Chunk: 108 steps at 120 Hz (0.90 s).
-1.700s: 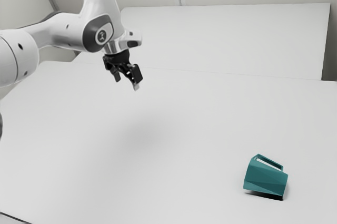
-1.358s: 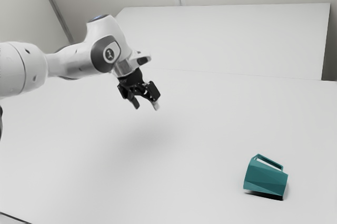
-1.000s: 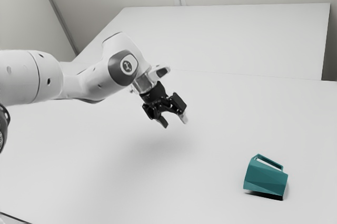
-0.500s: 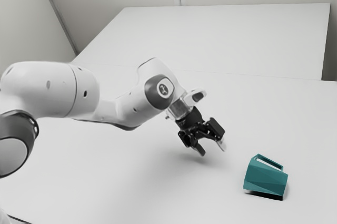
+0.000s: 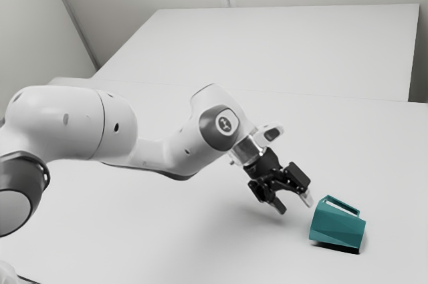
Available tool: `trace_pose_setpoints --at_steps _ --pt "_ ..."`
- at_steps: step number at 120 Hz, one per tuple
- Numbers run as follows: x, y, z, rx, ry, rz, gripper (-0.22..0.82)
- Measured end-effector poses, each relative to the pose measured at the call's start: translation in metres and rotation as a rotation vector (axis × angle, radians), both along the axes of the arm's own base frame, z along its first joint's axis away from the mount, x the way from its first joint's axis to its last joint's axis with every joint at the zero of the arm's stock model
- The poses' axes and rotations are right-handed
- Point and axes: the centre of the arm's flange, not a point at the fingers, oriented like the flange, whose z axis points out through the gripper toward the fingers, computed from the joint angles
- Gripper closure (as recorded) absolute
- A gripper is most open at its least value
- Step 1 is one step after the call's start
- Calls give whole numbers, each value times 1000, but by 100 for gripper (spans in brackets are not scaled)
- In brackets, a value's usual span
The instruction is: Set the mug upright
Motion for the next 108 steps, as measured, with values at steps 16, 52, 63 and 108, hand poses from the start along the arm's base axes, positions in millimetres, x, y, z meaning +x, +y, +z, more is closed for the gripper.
trace_pose_setpoints --at_steps 16,52,63,108 --pt "-2 -8 3 -8 -10 -12 0" --pt "-3 -35 1 -33 -23 -28 0" --pt "-2 -43 -5 -35 -21 -30 0" --pt "5 -71 -20 -38 -29 -60 24"
